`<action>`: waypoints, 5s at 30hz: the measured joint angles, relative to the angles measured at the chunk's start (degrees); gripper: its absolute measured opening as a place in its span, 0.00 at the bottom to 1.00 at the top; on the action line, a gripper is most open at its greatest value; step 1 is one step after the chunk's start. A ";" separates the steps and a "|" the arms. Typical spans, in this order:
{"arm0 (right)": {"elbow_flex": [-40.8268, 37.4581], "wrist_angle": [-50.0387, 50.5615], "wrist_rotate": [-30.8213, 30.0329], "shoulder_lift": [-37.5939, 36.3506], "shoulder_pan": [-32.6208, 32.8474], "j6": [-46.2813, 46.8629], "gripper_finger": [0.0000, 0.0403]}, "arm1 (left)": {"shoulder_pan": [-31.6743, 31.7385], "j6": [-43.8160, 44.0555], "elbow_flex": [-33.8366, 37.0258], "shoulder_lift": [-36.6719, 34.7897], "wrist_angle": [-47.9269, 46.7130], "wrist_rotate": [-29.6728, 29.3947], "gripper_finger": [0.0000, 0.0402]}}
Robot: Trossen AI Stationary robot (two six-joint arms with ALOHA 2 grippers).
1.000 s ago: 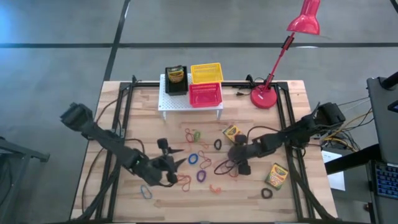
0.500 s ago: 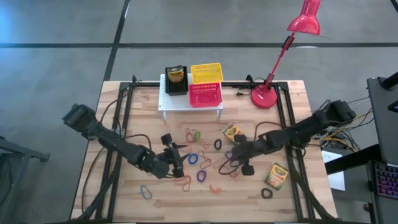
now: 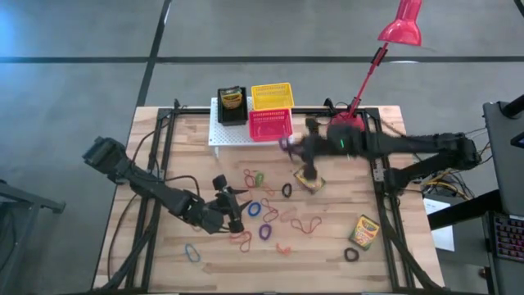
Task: Pick & Place Office Desk Supplies
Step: Put the violet spring keychain into the yellow bin on the shelf, then put the red rubber band into the red bin on the shelf
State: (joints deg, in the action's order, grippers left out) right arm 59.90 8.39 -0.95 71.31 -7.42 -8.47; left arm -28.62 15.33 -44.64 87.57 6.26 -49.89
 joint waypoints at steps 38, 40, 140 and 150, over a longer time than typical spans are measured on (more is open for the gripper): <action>35.60 37.93 16.14 24.15 -25.58 -0.21 0.46 | 0.33 2.35 0.00 0.02 0.33 0.02 0.42; 31.10 37.71 15.98 19.58 -22.99 -0.79 0.45 | 0.33 2.62 0.00 0.02 0.35 0.02 0.42; -14.93 -23.22 -7.16 -2.98 18.56 -12.84 0.02 | 2.51 2.56 0.00 0.11 1.64 0.02 0.41; -8.67 -24.13 -6.30 4.27 1.23 -15.69 0.02 | 2.51 2.58 0.02 0.11 1.60 0.02 0.41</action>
State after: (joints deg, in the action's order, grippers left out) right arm 51.23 -15.74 -7.25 75.58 -6.18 -24.16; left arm -26.11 17.91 -44.62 87.68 7.86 -49.87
